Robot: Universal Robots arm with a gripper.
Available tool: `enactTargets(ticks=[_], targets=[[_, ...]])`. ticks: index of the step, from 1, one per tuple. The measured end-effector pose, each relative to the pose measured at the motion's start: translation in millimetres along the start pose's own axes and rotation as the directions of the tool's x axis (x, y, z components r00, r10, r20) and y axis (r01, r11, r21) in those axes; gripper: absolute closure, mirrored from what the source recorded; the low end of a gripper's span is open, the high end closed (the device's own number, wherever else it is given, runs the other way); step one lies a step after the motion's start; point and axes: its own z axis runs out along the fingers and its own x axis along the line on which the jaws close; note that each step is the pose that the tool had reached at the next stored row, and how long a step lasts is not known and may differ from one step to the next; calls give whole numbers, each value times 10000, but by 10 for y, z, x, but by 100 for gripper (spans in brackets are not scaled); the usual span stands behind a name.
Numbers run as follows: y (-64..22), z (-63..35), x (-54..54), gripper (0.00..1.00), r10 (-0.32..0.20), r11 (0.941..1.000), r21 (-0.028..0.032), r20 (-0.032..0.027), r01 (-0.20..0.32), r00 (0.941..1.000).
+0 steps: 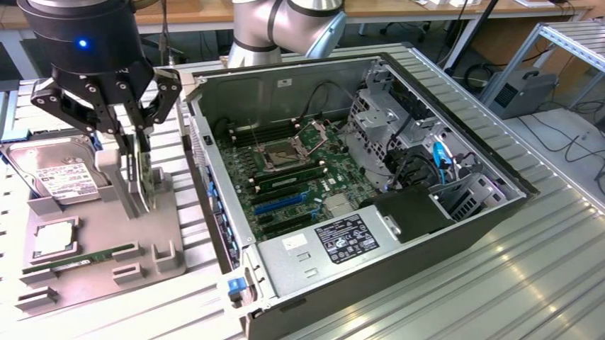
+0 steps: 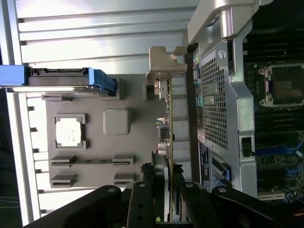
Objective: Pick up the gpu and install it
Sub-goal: 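Pick up the gpu and move the gpu toward the slot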
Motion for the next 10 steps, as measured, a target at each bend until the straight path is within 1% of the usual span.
enactTargets(ticks=[5,10], targets=[[1,-97,-3,73,0,10000,1,0,0,10000],[2,-218,-6,73,0,10000,0,0,0,10000]])
